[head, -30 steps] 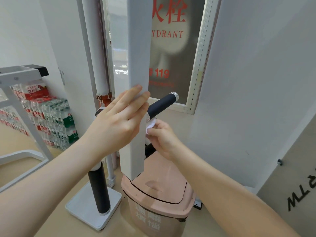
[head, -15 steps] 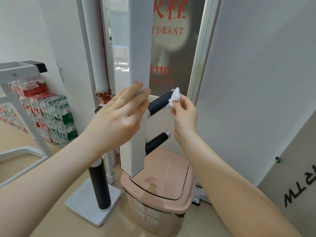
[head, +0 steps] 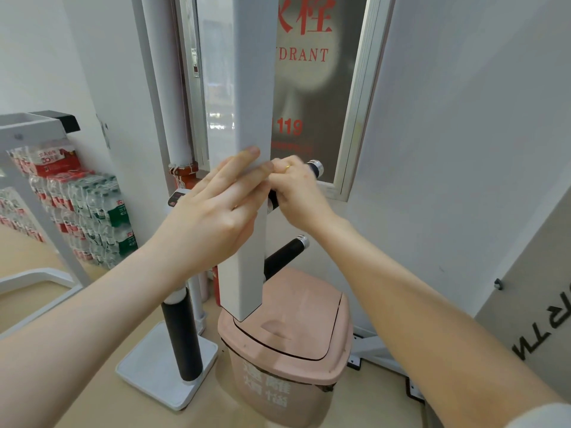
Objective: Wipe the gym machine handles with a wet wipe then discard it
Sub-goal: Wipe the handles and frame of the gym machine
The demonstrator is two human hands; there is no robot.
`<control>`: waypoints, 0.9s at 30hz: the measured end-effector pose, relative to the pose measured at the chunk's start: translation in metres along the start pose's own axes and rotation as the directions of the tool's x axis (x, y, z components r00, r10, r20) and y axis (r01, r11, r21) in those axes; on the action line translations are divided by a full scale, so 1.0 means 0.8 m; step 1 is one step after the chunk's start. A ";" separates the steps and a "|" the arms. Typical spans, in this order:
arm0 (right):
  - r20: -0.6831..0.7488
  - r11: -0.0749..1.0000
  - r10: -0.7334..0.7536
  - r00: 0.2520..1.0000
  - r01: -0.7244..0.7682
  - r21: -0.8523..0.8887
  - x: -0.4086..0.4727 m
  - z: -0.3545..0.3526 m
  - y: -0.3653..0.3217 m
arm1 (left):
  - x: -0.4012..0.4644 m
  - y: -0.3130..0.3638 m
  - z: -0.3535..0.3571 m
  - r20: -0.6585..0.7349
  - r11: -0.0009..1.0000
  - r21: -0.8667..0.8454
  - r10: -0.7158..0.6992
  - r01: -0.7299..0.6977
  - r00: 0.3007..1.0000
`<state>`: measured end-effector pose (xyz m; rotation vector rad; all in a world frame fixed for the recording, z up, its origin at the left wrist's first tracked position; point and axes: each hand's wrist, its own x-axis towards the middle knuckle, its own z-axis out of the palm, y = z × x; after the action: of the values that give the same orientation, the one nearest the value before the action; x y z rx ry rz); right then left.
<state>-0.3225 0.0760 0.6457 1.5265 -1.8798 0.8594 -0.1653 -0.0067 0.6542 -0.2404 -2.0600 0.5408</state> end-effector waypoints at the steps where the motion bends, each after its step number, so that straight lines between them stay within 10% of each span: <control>1: -0.036 0.997 0.073 0.997 -0.074 -0.020 0.001 -0.005 0.010 | -0.001 0.000 0.000 -0.003 1.000 -0.001 0.001 -0.001 1.000; 4: -0.116 0.929 0.359 0.926 -0.366 -0.052 0.000 -0.010 0.027 | 0.000 0.002 -0.001 -0.006 1.000 0.000 0.006 -0.006 1.000; 9: -0.131 1.000 -0.016 0.991 0.016 -0.005 -0.021 0.008 0.000 | 0.001 0.002 -0.002 -0.013 1.000 -0.018 -0.001 0.001 1.000; 12: -0.230 0.929 0.334 0.914 -0.360 -0.082 -0.015 -0.004 0.036 | 0.000 0.002 -0.002 -0.020 1.000 -0.014 -0.004 0.003 1.000; 15: -0.196 0.666 0.745 0.638 -0.698 0.263 -0.023 -0.002 0.047 | 0.000 0.000 -0.001 -0.009 1.000 -0.030 0.002 -0.002 1.000; 18: 0.144 0.227 0.893 0.426 -0.703 0.675 -0.034 0.011 0.025 | 0.001 -0.002 -0.001 -0.012 1.000 -0.025 0.013 -0.013 1.000; 21: 0.553 -0.340 0.700 0.453 -0.470 0.815 -0.038 0.015 -0.004 | -0.001 -0.001 -0.002 -0.011 1.000 -0.029 0.008 -0.008 1.000; 27: 0.748 -0.573 0.544 0.381 -0.482 0.663 -0.031 0.003 -0.011 | 0.000 -0.001 -0.001 -0.005 1.000 -0.025 0.014 -0.015 1.000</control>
<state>-0.3096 0.0882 0.6262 0.2703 -1.8353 3.5692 -0.1643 -0.0073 0.6553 -0.2715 -2.0625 0.5227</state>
